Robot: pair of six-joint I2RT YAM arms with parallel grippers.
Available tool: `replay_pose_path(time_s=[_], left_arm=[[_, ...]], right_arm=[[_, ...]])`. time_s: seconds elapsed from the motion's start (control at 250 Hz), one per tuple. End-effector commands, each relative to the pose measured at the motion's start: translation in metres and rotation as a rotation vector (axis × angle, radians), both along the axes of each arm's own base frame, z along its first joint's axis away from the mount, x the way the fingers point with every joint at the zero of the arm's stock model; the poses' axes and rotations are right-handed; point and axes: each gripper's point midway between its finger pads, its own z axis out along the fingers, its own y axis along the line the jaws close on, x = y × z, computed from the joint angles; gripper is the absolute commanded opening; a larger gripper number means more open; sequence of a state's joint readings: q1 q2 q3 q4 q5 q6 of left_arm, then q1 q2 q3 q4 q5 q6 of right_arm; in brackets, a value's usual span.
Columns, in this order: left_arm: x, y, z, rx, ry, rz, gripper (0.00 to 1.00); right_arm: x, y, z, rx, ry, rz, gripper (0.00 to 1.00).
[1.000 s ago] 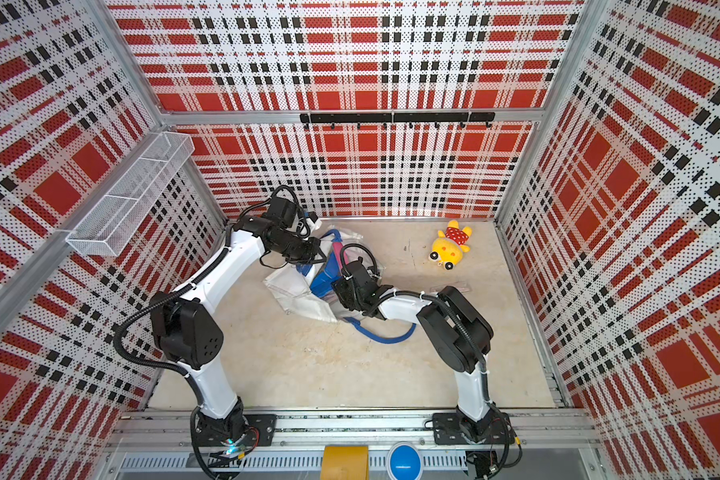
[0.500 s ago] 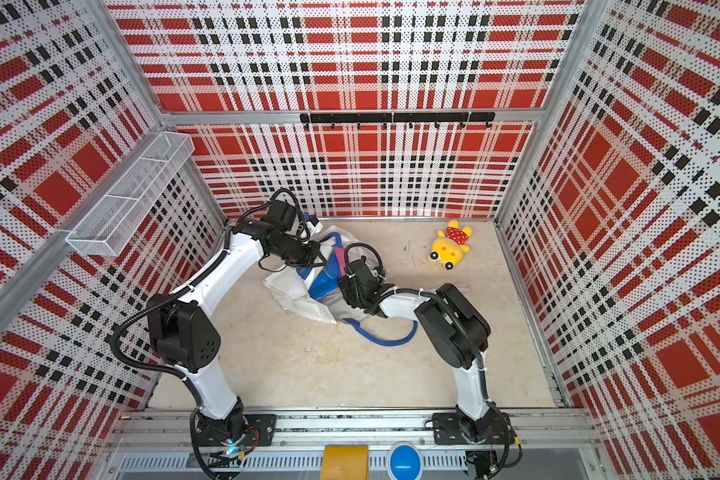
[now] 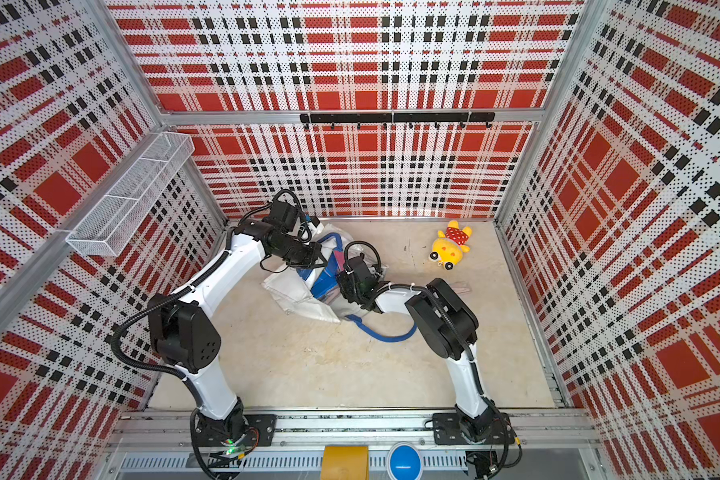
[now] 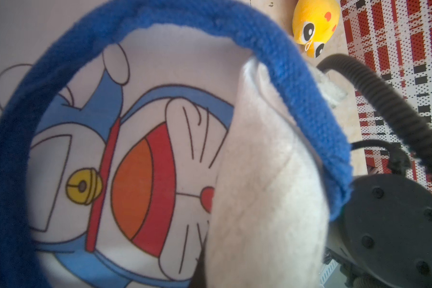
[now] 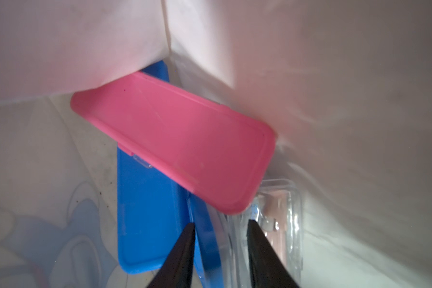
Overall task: Take out the compass set from the canvas bag
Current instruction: Pick up the compass set from the canvas bag.
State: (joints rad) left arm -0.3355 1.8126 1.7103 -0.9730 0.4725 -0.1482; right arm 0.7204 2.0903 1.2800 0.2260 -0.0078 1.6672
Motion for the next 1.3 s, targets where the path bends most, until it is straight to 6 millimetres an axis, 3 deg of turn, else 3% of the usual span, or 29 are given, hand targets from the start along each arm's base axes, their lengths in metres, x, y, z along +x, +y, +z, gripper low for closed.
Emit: replay_pose_path(time_s=[0.0, 0.24, 0.672, 0.772, 0.973, 1.017, 1.297], left_arm=[[-0.019, -0.012, 0.01, -0.043, 0.024, -0.051, 0.0], [-0.014, -0.011, 0.01, -0.041, 0.021, -0.045, 0.0], [-0.006, -0.004, 0.012, -0.05, 0.022, -0.015, 0.0], [-0.001, 0.0, 0.012, -0.058, 0.026, 0.008, 0.0], [0.004, 0.001, 0.013, -0.062, 0.014, 0.025, 0.0], [0.01, 0.013, 0.014, -0.064, 0.012, 0.056, 0.0], [0.017, 0.017, 0.017, -0.079, 0.003, 0.079, 0.0]], right_arm=[[0.009, 0.02, 0.011, 0.068, -0.043, 0.023, 0.35], [0.006, 0.04, 0.022, 0.077, -0.066, 0.078, 0.33], [-0.001, 0.045, 0.001, 0.027, -0.024, 0.139, 0.21], [-0.003, 0.042, 0.016, 0.021, -0.056, 0.164, 0.17], [-0.016, 0.029, 0.068, 0.013, -0.138, 0.223, 0.13], [-0.021, 0.024, 0.078, -0.002, -0.151, 0.237, 0.13], [-0.033, -0.025, 0.106, -0.111, -0.198, 0.25, 0.12]])
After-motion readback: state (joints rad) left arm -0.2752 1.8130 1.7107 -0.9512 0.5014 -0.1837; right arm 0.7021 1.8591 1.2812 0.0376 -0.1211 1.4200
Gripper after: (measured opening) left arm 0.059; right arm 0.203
